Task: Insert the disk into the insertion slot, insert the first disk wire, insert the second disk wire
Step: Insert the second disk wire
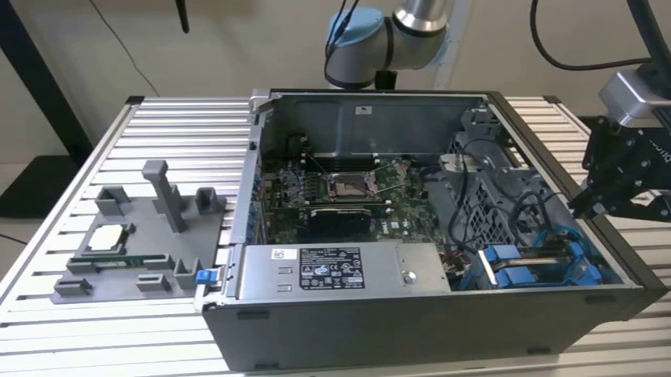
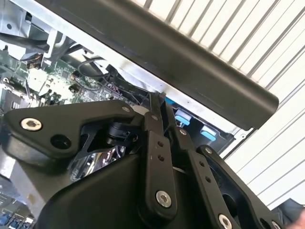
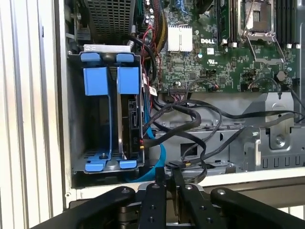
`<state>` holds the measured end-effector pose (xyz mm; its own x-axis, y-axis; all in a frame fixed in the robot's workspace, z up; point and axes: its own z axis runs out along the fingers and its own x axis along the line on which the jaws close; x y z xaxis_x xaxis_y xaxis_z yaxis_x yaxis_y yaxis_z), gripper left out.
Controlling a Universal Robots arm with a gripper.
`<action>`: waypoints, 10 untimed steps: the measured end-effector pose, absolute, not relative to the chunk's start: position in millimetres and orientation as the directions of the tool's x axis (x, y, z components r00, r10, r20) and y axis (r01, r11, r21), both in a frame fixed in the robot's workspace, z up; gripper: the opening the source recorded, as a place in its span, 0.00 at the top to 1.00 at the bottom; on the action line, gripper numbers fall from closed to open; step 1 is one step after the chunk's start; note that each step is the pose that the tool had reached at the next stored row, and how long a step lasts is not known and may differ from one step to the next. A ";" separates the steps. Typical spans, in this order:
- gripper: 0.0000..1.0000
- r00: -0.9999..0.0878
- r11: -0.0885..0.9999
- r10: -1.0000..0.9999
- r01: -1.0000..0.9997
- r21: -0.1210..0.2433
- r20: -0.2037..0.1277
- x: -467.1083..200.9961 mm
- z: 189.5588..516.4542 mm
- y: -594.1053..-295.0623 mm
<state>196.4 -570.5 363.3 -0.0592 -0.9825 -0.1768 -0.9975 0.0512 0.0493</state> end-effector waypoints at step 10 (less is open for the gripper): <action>1.00 -0.071 0.063 -0.982 -0.997 0.049 -0.177 181.6 373.1 -569.8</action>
<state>181.6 -569.8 373.1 -0.0712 -0.9816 -0.1769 -0.9968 0.0635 0.0493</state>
